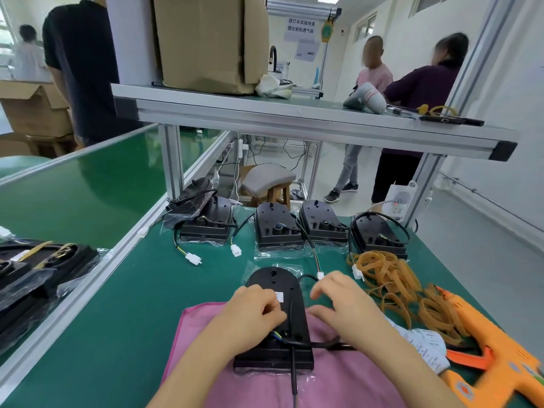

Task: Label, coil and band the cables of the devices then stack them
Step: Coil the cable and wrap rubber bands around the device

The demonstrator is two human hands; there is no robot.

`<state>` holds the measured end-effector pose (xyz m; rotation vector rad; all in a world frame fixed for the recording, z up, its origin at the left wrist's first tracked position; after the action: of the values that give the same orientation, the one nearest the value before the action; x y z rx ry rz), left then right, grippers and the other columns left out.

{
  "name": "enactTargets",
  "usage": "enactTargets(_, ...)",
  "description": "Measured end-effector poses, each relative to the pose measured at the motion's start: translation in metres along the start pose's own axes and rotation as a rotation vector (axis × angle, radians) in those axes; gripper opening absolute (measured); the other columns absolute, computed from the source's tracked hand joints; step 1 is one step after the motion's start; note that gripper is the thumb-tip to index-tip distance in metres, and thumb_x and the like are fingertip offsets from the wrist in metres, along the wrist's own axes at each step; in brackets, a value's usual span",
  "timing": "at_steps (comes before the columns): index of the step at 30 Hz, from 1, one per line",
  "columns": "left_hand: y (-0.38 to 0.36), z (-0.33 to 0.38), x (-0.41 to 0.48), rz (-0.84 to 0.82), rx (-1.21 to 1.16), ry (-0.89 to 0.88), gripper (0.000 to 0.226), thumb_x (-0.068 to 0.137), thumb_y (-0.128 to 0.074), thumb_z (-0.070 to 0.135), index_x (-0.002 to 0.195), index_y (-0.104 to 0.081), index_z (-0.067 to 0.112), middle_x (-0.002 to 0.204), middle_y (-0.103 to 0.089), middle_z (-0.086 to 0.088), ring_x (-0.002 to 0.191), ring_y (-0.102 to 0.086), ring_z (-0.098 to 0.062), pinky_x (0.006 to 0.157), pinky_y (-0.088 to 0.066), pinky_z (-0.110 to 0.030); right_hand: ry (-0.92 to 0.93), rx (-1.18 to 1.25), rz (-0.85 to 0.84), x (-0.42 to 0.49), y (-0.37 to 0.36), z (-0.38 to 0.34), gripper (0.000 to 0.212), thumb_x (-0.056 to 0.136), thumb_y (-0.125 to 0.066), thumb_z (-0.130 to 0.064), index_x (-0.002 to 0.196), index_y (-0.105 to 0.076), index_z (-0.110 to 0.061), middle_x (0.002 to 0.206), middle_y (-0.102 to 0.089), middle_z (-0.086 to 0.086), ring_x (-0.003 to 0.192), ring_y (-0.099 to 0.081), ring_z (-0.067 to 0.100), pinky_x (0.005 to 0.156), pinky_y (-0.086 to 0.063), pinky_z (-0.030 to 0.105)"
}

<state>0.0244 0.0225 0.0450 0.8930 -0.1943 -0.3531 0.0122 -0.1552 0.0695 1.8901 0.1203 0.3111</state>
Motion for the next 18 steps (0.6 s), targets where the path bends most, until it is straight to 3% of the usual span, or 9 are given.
enactTargets(3,-0.005,0.014,-0.008,-0.119,-0.014,-0.094,0.022,0.074,-0.070,0.049,0.077,-0.055,0.033,0.093,-0.048,0.015,0.100,-0.039,-0.006,0.091,-0.041,-0.027,-0.040,0.020,-0.193,-0.018,0.002,0.004,0.003,0.082,-0.063,-0.033,0.085,-0.063,-0.033,0.091,-0.053,-0.013,0.092,-0.047,0.006,0.075,-0.038,0.019)
enactTargets(5,-0.010,0.018,-0.010,-0.182,0.044,-0.103,0.024,0.074,-0.073,0.046,0.078,-0.052,0.035,0.097,-0.049,0.014,0.102,-0.039,-0.007,0.091,-0.041,-0.027,-0.004,-0.127,-0.355,-0.027,-0.006,-0.001,0.020,0.076,-0.063,-0.033,0.094,-0.067,-0.025,0.088,-0.058,-0.008,0.095,-0.051,0.014,0.080,-0.043,0.027)
enactTargets(7,-0.010,0.016,-0.010,-0.203,0.037,-0.091,0.024,0.077,-0.072,0.042,0.076,-0.049,0.036,0.099,-0.050,0.012,0.103,-0.039,-0.006,0.088,-0.041,-0.024,0.005,-0.260,-0.398,-0.032,-0.014,-0.004,0.028,0.075,-0.064,-0.034,0.102,-0.066,-0.026,0.091,-0.060,-0.004,0.102,-0.052,0.020,0.078,-0.040,0.031)
enactTargets(12,-0.004,0.016,-0.001,-0.139,-0.036,-0.025,0.015,0.091,-0.058,0.038,0.079,-0.053,0.030,0.085,-0.055,0.013,0.078,-0.046,-0.002,0.068,-0.038,-0.023,-0.008,-0.223,-0.217,-0.023,-0.007,-0.005,0.016,0.084,-0.052,-0.027,0.094,-0.064,-0.024,0.096,-0.063,-0.006,0.103,-0.047,0.018,0.081,-0.040,0.031)
enactTargets(15,-0.003,0.019,0.008,-0.126,0.043,-0.005,0.012,0.093,-0.054,0.035,0.087,-0.057,0.025,0.080,-0.055,0.013,0.079,-0.050,-0.011,0.070,-0.039,-0.027,0.029,-0.235,-0.141,-0.021,0.003,-0.008,0.017,0.085,-0.052,-0.032,0.095,-0.064,-0.027,0.093,-0.056,-0.011,0.105,-0.043,0.015,0.085,-0.039,0.031)
enactTargets(18,-0.004,0.017,0.012,-0.184,0.042,0.017,0.010,0.093,-0.054,0.033,0.084,-0.052,0.029,0.080,-0.056,0.013,0.079,-0.051,-0.011,0.074,-0.043,-0.029,0.104,-0.239,-0.003,-0.024,0.010,-0.016,0.012,0.086,-0.057,-0.033,0.094,-0.066,-0.031,0.103,-0.056,-0.015,0.113,-0.043,0.011,0.092,-0.039,0.029)
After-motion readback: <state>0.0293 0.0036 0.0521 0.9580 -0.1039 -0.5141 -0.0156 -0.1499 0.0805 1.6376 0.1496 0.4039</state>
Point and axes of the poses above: each hand's wrist, its own x-axis towards the middle knuckle, its own y-axis out of the back of the hand, z = x × y, the point moved 4 cm from there along x, towards the middle knuckle
